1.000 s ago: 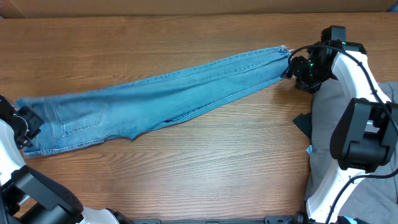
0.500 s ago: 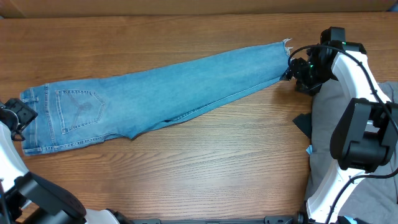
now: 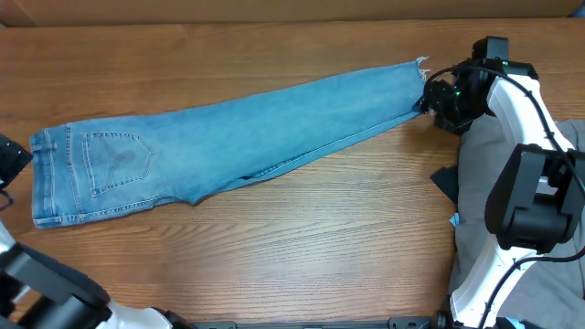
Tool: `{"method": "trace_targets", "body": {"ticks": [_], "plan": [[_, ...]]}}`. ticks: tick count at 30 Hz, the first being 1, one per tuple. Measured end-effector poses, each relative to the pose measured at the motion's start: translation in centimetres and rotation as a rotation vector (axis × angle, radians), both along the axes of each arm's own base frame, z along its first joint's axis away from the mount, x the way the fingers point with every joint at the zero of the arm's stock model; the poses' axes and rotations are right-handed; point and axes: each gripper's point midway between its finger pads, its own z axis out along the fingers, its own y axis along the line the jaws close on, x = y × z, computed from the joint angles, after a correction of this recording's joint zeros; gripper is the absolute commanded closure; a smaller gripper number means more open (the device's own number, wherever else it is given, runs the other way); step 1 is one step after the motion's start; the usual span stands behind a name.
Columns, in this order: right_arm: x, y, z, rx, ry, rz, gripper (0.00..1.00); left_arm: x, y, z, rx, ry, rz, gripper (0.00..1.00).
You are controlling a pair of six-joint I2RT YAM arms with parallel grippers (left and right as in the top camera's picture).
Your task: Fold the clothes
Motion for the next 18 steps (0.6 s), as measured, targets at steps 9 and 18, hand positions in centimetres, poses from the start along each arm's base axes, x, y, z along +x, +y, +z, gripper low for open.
{"method": "trace_targets", "body": {"ticks": [9,18], "plan": [[-1.4,0.7,-0.3,0.009,0.063,0.011,0.32,3.4,-0.3,-7.6,-0.123,-0.032,-0.151,0.01],[-2.2,3.4,-0.3,0.011,0.092,0.070,0.35,5.9,0.0,-9.3,-0.065,-0.059,-0.208,0.20]]}}
